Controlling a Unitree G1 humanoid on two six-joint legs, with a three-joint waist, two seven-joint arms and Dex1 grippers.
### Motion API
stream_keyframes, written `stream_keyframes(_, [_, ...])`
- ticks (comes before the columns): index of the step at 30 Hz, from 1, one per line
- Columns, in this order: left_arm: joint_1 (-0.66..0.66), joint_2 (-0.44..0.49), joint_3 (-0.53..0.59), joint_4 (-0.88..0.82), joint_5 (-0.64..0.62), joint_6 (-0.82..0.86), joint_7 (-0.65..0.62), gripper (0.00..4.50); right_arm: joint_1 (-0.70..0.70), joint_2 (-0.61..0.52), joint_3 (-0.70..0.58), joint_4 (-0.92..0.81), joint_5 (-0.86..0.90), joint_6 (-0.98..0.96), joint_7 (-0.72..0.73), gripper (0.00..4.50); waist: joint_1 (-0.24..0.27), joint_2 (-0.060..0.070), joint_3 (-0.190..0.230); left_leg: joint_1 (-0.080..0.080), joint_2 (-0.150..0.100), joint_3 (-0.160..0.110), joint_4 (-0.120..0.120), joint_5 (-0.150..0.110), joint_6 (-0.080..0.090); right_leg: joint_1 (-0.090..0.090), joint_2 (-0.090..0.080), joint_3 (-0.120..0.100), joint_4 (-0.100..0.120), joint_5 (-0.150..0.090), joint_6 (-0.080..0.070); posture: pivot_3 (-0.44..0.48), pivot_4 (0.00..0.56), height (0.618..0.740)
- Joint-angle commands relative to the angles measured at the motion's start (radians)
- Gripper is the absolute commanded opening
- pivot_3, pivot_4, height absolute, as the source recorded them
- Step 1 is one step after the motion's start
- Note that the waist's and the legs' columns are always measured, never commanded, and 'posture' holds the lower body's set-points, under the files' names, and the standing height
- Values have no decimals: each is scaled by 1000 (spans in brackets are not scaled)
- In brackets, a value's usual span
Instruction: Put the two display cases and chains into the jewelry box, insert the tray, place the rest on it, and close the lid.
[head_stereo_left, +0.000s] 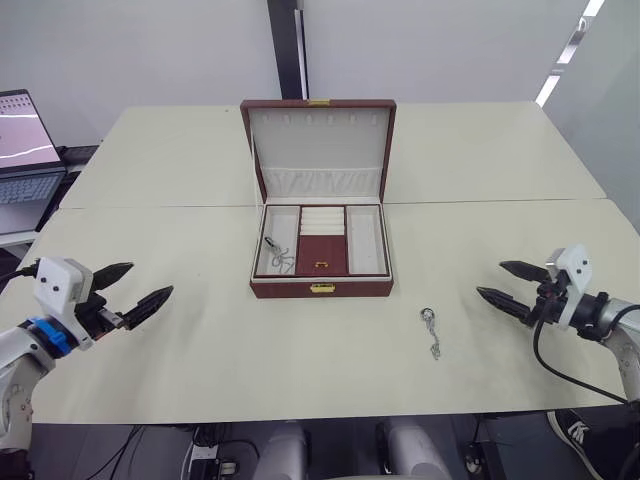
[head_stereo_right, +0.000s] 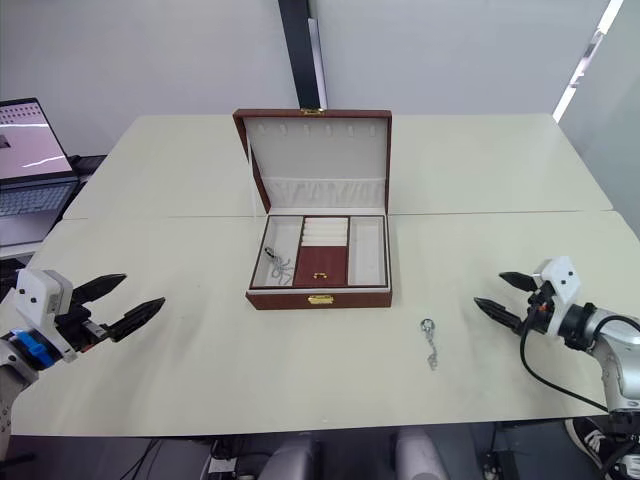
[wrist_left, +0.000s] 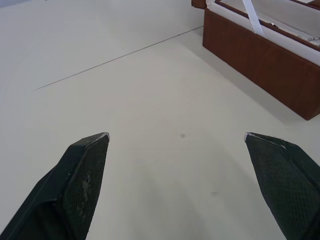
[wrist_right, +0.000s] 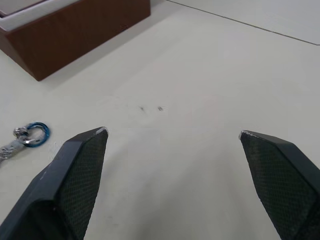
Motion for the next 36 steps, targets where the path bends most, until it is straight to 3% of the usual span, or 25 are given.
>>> stream_keyframes(1, [-4, 8, 41, -4, 5, -10, 6, 4500, 9, -8, -33, 11, -1, -54, -18, 4466, 0, 0, 0, 0, 0, 0, 0, 0, 0, 0, 0, 0, 0, 0, 0, 0, 150, 740])
stream_keyframes(21, [-8, -4, 28, -47, 15, 13, 23, 4500, 16, 1, -29, -19, 22, -59, -51, 4466, 0, 0, 0, 0, 0, 0, 0, 0, 0, 0, 0, 0, 0, 0, 0, 0, 150, 740])
stream_keyframes(31, [-3, -78, -107, -285, -4, 63, -11, 4500, 127, 75, -19, -322, 106, 61, -151, 4466, 3, 0, 0, 0, 0, 0, 0, 0, 0, 0, -2, 0, 0, 0, 0, 0, 150, 740])
stream_keyframes(36, [-15, -123, -261, -425, 10, 58, -46, 4500, 192, 134, 43, -499, 115, 118, -228, 4466, 3, 0, 0, 0, 0, 0, 0, 0, 0, 1, -1, 0, 0, 0, 0, 0, 150, 740])
